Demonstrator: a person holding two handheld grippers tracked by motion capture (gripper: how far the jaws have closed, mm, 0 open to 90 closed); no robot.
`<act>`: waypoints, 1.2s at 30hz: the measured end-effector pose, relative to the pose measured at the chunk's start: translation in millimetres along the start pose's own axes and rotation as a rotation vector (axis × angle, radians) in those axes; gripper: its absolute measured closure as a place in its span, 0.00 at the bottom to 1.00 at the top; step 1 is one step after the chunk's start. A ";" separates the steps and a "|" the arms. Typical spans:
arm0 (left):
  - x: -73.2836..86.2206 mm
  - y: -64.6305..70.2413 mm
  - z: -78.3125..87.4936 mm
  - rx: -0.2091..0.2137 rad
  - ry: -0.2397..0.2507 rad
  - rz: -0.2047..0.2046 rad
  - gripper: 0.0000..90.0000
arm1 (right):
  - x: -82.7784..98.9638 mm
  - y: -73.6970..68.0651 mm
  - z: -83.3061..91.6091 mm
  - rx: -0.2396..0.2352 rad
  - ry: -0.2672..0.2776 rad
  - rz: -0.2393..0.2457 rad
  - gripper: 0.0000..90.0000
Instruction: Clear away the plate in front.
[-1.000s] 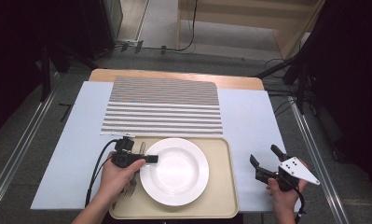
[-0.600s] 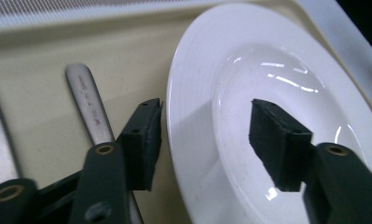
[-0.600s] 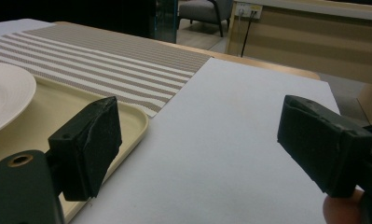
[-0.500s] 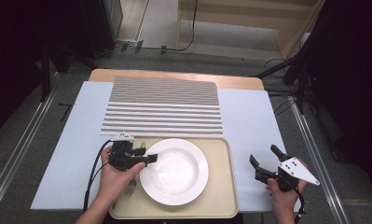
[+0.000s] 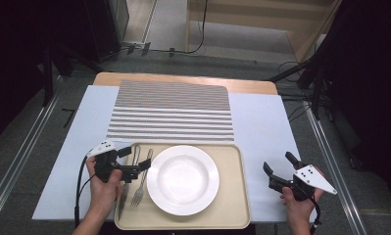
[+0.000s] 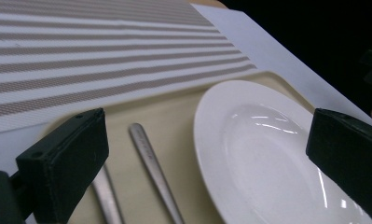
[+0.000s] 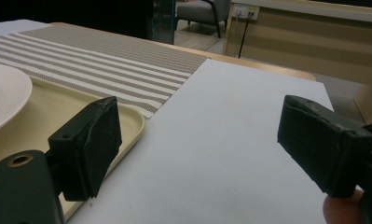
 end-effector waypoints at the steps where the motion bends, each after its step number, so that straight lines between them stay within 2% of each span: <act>1: -1.4 -2.3 3.2 0.004 0.012 0.000 0.00 | 0.1 -0.1 -0.1 0.000 0.000 0.000 0.15; 2: -3.0 -5.1 7.7 -0.018 0.031 -0.012 0.00 | 0.0 -0.4 0.1 -0.002 0.000 -0.001 0.15; 4: -4.1 -9.0 13.5 -0.024 0.040 -0.028 0.00 | -0.1 -0.5 0.4 -0.002 0.000 0.000 0.15; 5: -4.5 -12.1 18.3 -0.047 0.060 -0.037 0.00 | 0.0 -0.2 0.3 -0.003 0.000 0.001 0.15; 7: -4.2 -16.7 24.6 -0.046 0.074 -0.050 0.00 | 0.0 -0.3 0.5 -0.001 -0.002 0.003 0.15; 8: -4.1 -20.5 29.3 -0.063 0.085 -0.054 0.00 | -0.1 -0.3 0.5 -0.002 -0.001 0.001 0.15; 10: -3.7 -24.8 36.2 -0.069 0.105 -0.075 0.00 | -0.5 -0.4 0.8 -0.001 0.003 0.003 0.15; 12: -3.0 -29.5 42.7 -0.107 0.113 -0.111 0.00 | -0.7 -0.5 1.0 -0.001 0.004 0.002 0.15; 14: -2.1 -34.0 49.1 -0.107 0.127 -0.130 0.00 | -0.7 -0.4 1.0 0.000 0.003 0.000 0.15; 15: -1.7 -37.3 52.9 -0.121 0.136 -0.152 0.00 | -0.9 -0.6 1.4 0.000 0.002 -0.001 0.15; 18: -2.0 -44.3 60.3 -0.131 0.154 -0.170 0.00 | -1.2 0.0 2.4 0.000 0.004 0.002 0.15; 22: -3.0 -57.7 70.0 -0.164 0.170 -0.163 0.00 | -0.4 2.8 3.3 0.007 0.003 -0.003 0.15; 24: -3.2 -62.3 74.0 -0.156 0.178 -0.158 0.00 | -0.2 4.3 3.9 0.012 0.002 -0.002 0.15; 27: -4.8 -69.2 81.8 -0.142 0.197 -0.172 0.00 | -0.4 6.6 5.8 0.014 0.004 -0.005 0.15; 30: -6.7 -77.4 91.4 -0.146 0.216 -0.175 0.00 | 0.5 10.7 9.0 0.026 0.005 -0.018 0.15; 36: -6.7 -94.1 107.3 -0.220 0.233 -0.172 0.00 | 1.8 17.4 11.6 0.040 0.007 -0.032 0.15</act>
Point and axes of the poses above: each handheld gripper's, and its own axes: z roughly backward along the jaws, x roughly out of its underside, y roughly to its right, the point moved 3 cm from there along -z, roughly forward along the jaws, and after that the axes turned 15 degrees about y, right-handed, at the moved point
